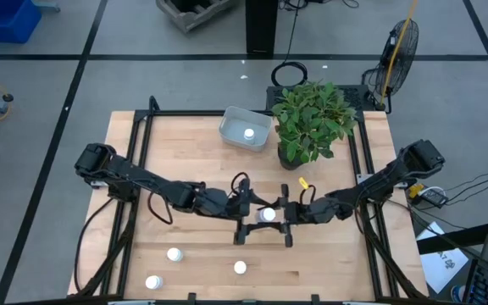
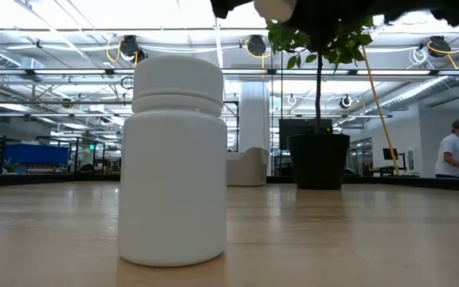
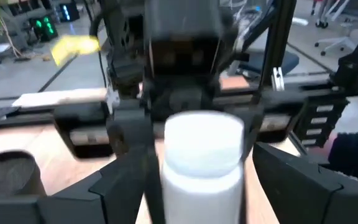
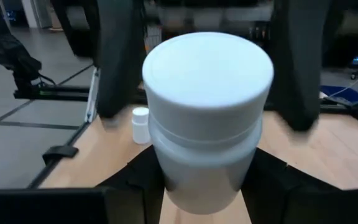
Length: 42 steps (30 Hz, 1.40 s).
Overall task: Pick and place pill bottles into a basket
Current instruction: Put the white pill bottle into the gray bin
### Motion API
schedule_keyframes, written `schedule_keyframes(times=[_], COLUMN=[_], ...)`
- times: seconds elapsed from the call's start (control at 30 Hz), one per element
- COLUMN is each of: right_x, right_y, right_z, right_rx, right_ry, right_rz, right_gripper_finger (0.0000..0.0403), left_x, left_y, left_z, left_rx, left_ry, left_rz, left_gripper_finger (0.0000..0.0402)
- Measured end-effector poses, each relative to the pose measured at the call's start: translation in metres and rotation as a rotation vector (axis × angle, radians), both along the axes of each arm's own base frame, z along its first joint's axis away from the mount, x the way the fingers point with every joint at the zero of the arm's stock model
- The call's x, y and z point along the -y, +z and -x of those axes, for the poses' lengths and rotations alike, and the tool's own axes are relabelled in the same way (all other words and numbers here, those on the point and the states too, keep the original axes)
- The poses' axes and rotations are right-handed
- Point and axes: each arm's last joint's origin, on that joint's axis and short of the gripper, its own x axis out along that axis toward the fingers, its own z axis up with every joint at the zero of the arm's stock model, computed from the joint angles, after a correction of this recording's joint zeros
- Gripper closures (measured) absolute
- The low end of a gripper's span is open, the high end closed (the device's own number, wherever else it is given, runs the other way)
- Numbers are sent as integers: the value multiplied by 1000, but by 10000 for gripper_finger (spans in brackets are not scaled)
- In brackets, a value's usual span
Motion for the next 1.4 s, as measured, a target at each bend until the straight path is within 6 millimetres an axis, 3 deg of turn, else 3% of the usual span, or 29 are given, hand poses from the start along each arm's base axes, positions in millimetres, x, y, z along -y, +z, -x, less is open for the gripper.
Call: schedule_keyframes(times=[0.6, 0.8, 1.03, 1.3, 1.4], right_x=[-1, 0, 0, 0, -1], right_y=[2, 2, 3, 2, -1], right_z=[-2, -3, -3, -3, -2], right_rx=[118, 122, 132, 127, 96], right_ry=[13, 23, 24, 25, 30], right_rz=[23, 21, 8, 16, 15], right_gripper_finger=[248, 248, 249, 249, 218], left_x=[-5, -5, -5, -5, -3], left_y=[9, 9, 9, 8, 8], left_z=[-4, -4, -4, -4, -3], left_rx=[90, 89, 91, 87, 81], left_ry=[0, -3, -19, -16, 1], left_rz=[28, 29, 32, 30, 17], left_gripper_finger=[131, 161, 229, 233, 232])
